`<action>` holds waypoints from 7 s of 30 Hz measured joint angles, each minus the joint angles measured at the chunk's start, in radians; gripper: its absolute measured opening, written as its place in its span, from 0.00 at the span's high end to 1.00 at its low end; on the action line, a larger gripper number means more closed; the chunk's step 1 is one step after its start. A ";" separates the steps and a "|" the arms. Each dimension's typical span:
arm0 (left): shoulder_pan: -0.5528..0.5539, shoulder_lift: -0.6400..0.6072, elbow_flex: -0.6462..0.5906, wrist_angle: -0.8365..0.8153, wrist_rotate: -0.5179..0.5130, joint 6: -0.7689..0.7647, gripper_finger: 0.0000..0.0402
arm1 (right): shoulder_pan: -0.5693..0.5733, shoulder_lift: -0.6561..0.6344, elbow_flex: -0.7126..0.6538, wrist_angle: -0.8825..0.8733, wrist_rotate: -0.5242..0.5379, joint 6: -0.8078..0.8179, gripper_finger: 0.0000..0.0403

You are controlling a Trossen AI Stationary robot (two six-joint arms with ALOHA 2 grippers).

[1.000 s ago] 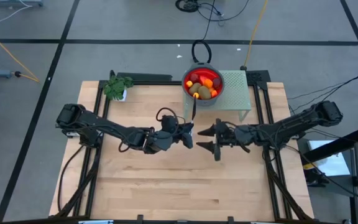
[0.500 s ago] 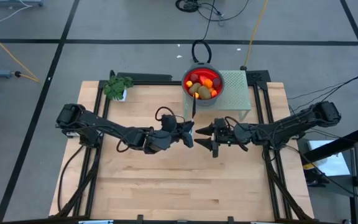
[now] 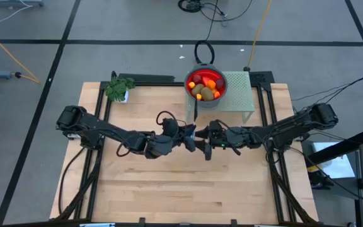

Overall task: Pick & Place Fruit
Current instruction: Put the white table knife on the shelf

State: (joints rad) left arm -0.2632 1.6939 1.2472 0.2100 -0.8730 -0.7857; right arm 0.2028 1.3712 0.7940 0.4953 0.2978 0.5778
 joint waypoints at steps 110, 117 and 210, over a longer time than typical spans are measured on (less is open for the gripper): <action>0.176 0.000 -0.174 0.223 0.723 0.413 0.94 | -0.907 -0.541 -0.001 -1.066 -0.512 0.337 0.93; 0.228 0.000 -0.174 0.222 0.843 0.482 0.94 | -0.943 -0.486 -0.001 -1.040 -0.587 0.402 0.92; 0.304 0.000 -0.174 0.267 1.003 0.489 0.94 | -0.880 -0.546 -0.002 -0.964 -0.482 -0.151 0.91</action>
State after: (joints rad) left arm 0.0410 1.6936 1.0733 0.4767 0.1295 -0.2970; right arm -0.6774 0.8249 0.7921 -0.4691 -0.1845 0.4267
